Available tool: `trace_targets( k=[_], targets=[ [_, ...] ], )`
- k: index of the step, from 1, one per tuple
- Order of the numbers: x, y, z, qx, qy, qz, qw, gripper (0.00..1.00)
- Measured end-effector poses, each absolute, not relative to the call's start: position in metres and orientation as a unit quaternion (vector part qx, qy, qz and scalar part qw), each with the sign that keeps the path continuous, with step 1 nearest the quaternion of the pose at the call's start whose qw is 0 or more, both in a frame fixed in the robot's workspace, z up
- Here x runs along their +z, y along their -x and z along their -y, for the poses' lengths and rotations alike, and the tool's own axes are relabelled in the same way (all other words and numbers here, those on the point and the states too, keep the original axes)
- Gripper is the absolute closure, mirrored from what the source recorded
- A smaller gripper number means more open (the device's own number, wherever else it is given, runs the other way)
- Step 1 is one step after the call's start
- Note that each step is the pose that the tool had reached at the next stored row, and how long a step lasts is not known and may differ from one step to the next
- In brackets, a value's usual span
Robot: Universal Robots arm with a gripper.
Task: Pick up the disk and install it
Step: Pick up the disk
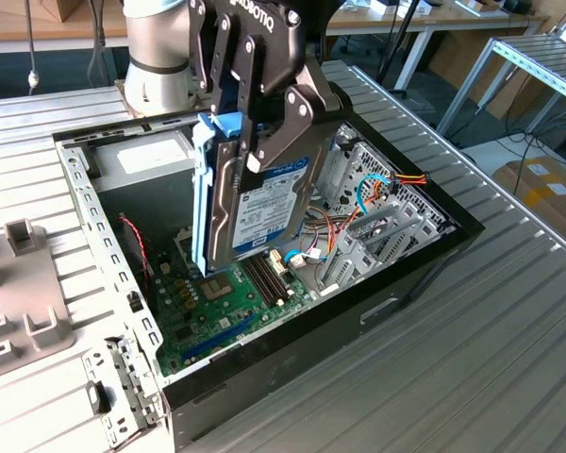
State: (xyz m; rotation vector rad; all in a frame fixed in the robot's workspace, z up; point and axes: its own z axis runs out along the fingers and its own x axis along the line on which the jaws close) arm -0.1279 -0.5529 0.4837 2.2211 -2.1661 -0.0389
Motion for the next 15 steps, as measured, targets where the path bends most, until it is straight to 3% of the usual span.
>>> trace_targets(
  k=[15],
  targets=[
    [0.482, 0.102, 0.553, -0.009, -0.716, 0.698, 0.023, 0.63]
  ],
)
